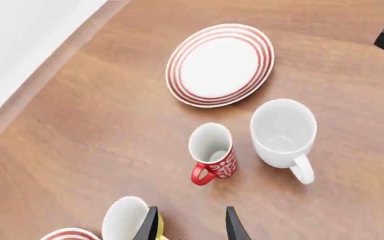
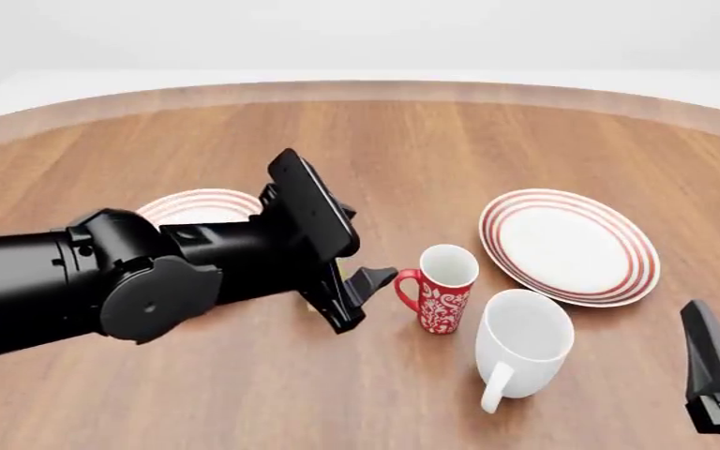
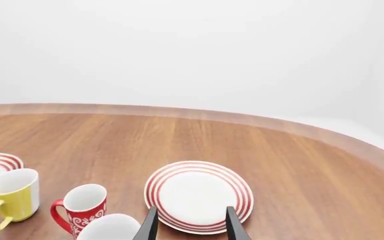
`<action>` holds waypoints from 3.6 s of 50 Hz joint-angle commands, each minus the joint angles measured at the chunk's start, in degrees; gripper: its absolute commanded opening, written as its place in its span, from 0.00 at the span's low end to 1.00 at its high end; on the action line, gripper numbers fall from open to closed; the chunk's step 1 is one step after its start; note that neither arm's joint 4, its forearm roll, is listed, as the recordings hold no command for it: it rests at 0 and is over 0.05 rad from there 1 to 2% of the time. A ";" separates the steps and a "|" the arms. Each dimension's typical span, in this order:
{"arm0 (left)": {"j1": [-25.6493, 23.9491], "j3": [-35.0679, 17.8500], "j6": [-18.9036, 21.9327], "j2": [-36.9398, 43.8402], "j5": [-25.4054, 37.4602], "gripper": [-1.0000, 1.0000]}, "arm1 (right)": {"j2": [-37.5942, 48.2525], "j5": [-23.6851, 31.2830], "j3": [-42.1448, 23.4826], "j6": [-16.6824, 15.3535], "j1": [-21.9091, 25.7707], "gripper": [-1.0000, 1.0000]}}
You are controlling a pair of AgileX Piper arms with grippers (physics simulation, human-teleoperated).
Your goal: Put the red mug on the left plate.
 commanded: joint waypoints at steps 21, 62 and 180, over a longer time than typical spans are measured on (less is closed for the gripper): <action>-2.58 -0.33 0.73 6.76 -0.29 1.00 | 0.00 -0.02 -0.06 0.01 -0.09 1.00; -1.71 -4.86 0.81 17.21 -4.60 1.00 | 0.00 -0.55 -0.20 0.28 -0.12 1.00; 3.22 -10.56 0.13 23.58 -5.79 0.00 | -0.01 -1.05 -0.61 0.16 -0.70 1.00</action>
